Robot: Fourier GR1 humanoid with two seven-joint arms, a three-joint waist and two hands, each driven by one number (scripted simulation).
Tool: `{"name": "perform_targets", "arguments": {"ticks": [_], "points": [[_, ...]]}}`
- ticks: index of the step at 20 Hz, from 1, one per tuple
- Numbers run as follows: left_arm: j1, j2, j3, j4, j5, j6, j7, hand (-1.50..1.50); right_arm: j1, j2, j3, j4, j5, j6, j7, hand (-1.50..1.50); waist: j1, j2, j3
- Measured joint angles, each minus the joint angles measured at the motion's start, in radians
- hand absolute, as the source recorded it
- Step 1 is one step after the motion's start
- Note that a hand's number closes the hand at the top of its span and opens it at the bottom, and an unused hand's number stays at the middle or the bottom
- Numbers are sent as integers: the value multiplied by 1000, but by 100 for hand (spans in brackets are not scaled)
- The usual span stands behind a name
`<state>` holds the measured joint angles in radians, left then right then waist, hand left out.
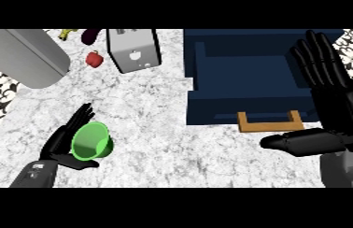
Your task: Pick up the cup, place it into the drawer and close the drawer
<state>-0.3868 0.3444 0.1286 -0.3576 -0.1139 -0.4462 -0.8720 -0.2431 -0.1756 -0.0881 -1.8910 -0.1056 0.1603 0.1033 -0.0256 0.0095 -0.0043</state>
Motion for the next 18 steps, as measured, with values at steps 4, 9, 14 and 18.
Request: {"name": "perform_targets", "arguments": {"ticks": [4, 9, 14, 18], "points": [[-8, -16, -14, 38, -17, 24, -46, -150, -25, -8, -13, 10, -15, 4, 13, -150, -2, 2, -1], [-36, -35, -18, 73, -22, 40, -73, -150, -43, -14, -18, 38, -12, 9, 4, -150, -3, 4, -1], [-53, -44, -28, 97, -30, 43, -90, -150, -11, -12, -11, 13, -13, 18, 0, -150, -9, 3, -1], [-71, -60, -34, 110, -29, 29, -86, -150, -33, -16, -19, 30, -18, 18, 6, -150, -7, 4, -1]]}}
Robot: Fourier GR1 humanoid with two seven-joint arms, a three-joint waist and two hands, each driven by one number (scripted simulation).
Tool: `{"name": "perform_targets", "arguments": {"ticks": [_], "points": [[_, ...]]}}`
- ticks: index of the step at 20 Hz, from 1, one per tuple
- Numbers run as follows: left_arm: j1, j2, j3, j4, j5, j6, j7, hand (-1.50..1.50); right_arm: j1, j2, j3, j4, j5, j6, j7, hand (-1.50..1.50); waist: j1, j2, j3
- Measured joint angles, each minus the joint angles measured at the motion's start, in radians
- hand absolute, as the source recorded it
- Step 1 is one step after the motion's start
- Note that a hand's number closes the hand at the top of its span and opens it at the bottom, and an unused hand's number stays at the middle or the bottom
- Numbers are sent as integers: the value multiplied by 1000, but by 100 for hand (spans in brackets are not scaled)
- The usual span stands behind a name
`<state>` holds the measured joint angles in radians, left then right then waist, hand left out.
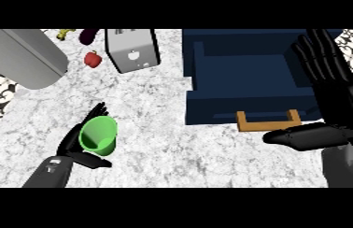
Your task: Pick up the cup, place it into the drawer and close the drawer
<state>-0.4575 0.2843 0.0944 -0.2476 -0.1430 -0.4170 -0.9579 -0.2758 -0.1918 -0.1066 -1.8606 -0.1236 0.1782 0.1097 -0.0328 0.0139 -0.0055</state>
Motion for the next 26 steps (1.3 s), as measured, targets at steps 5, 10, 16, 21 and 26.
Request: {"name": "perform_targets", "arguments": {"ticks": [5, 10, 16, 21, 26], "points": [[-10, -35, -13, -6, 10, -50, 16, 150, -11, -7, -6, 1, -5, 2, 14, -150, 1, 0, 1], [-4, -49, -9, -59, 12, 22, -58, 150, -18, -19, -17, 14, -3, 5, 14, -150, 5, -1, 0], [-7, -71, 64, -90, 64, 138, -115, 150, 1, -20, -20, 11, -3, 11, 2, -150, 8, -3, 1], [-9, -107, 201, -105, 177, 264, -128, 150, -8, -27, -33, 15, -11, 9, 13, -150, 16, -4, 2], [-81, -136, 225, -143, 217, 265, -109, 150, -22, -35, -47, 23, -24, 12, 23, -150, 19, -9, 3]]}}
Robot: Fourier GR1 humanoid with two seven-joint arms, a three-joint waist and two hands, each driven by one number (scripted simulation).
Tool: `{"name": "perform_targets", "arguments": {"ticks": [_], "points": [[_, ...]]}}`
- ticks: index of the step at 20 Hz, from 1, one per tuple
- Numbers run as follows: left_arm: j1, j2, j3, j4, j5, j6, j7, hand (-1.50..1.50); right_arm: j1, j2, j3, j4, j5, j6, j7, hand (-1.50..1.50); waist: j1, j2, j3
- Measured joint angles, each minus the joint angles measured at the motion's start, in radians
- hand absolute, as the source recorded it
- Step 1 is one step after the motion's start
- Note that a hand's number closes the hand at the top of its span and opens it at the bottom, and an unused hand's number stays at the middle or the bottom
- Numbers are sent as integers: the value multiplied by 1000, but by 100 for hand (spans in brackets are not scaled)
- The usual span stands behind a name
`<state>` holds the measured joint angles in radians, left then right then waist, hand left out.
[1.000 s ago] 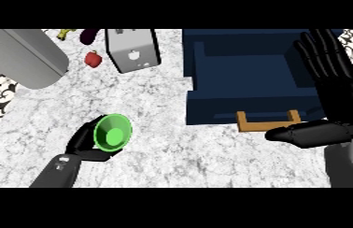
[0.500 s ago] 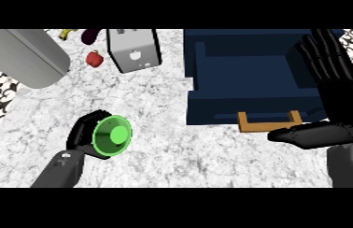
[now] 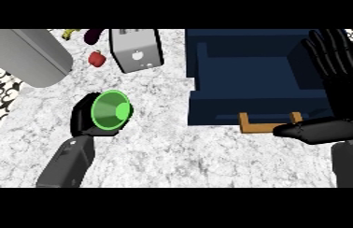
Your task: Pick up the cup, place it into the drawer and close the drawer
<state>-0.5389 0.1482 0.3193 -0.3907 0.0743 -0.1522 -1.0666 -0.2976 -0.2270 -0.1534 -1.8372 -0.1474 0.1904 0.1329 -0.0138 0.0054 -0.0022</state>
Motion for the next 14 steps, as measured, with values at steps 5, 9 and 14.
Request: {"name": "perform_targets", "arguments": {"ticks": [5, 9, 14], "points": [[-74, -34, -38, -109, 2, 0, 72, 150, 34, 5, 9, -17, 18, -3, -3, -150, 10, -7, 2], [-123, -74, -80, -214, -1, 14, 145, 150, 21, 13, 15, -13, 32, -17, 2, -150, 16, -9, 2], [-215, -113, -146, -354, 10, 67, 328, 150, 59, 12, 8, -31, 33, -9, -15, -150, 17, -12, 3]]}}
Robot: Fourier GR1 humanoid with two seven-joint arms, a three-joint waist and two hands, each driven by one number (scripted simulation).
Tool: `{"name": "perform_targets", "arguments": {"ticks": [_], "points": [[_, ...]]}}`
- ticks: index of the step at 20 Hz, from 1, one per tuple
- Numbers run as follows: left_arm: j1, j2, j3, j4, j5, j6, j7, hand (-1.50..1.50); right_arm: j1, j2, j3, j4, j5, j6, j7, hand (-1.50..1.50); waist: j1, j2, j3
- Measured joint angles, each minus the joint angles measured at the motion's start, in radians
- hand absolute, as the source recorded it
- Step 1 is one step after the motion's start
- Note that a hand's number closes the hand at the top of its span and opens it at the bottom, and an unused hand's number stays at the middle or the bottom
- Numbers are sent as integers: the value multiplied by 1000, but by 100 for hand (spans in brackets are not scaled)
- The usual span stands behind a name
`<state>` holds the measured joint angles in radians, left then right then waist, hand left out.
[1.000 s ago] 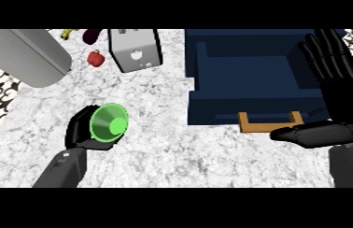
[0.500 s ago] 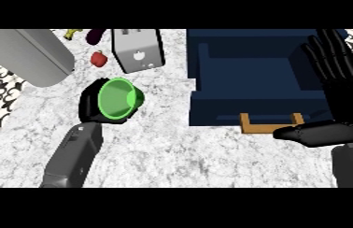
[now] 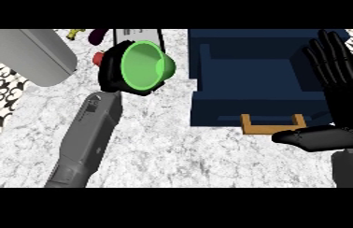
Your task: Pick up the cup, place it into the drawer and close the drawer
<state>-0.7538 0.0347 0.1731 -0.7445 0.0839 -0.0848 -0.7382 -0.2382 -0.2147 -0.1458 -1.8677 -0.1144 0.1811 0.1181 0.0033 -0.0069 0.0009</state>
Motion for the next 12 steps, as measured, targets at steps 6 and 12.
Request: {"name": "perform_targets", "arguments": {"ticks": [6, 12], "points": [[-155, -26, -101, -93, 30, 144, 214, 150, -14, 1, -1, 21, 10, -1, -15, -150, -10, 3, 0], [-347, -33, -173, -37, 62, 289, 382, 150, -34, -12, -19, 54, 2, 10, -32, -150, -25, 8, 0]]}}
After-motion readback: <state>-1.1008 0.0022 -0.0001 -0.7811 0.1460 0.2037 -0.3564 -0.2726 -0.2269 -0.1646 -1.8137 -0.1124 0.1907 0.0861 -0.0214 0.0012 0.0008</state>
